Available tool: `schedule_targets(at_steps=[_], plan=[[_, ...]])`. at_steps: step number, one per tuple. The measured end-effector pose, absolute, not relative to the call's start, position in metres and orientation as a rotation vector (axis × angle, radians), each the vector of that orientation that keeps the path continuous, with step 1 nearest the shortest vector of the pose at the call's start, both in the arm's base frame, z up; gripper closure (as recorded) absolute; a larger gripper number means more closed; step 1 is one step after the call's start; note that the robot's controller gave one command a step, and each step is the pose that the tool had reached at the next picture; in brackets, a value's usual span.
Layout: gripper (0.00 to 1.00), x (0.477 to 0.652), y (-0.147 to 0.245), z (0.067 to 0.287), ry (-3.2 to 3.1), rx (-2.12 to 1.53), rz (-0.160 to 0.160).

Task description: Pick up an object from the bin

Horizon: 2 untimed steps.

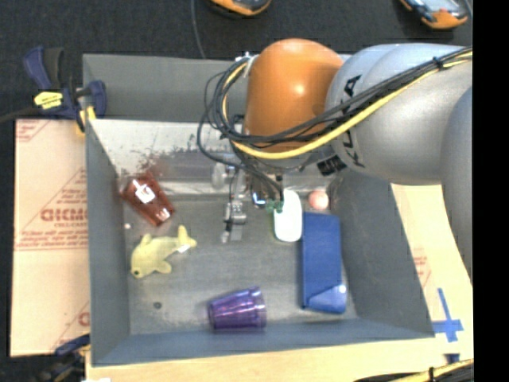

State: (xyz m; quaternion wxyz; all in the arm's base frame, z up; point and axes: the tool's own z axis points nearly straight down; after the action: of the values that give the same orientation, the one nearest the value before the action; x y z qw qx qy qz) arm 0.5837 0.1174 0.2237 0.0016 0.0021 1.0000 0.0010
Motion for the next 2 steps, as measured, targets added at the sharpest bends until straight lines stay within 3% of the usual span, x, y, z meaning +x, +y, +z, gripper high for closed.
schedule_targets(at_steps=[2], plan=[[0.0, 0.5852, 0.1158, 0.2252, 3.138, -0.022, 0.003]])
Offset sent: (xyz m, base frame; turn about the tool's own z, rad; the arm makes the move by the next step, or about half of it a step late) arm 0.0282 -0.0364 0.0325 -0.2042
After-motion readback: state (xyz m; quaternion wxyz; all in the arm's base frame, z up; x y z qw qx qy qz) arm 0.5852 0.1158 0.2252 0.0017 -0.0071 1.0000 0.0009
